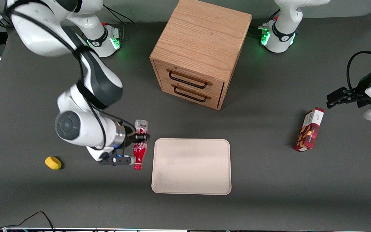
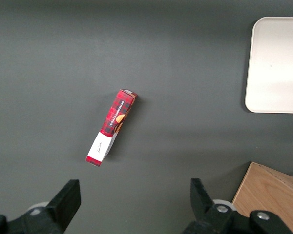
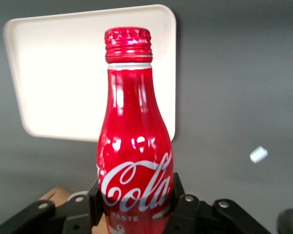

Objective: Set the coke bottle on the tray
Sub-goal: 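Carry the upright bottle over the cream tray with the right gripper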

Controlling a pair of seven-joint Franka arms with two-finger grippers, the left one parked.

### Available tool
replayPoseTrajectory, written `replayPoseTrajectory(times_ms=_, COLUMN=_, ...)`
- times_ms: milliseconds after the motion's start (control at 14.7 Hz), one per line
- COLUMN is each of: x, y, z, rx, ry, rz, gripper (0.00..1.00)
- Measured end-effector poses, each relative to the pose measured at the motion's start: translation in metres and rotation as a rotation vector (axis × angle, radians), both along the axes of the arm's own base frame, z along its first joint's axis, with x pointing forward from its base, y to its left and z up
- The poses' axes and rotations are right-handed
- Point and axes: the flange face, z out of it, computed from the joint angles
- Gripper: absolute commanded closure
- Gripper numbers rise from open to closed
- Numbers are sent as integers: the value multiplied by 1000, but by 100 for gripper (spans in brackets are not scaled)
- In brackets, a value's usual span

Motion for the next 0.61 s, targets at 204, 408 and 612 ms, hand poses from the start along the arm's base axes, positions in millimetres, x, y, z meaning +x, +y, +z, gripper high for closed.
replayPoseTrajectory(times_ms=204, x=11, y=11, z=-65, rx=29, ry=-8, rz=-18, gripper=95)
replayPoseTrajectory(times_ms=408, x=12, y=24, z=-109, rx=27, ry=-24, rz=-44, gripper=95)
replayPoseTrajectory(times_ms=612, x=14, y=30, z=-141, rx=39, ry=-51, rz=-56, gripper=95)
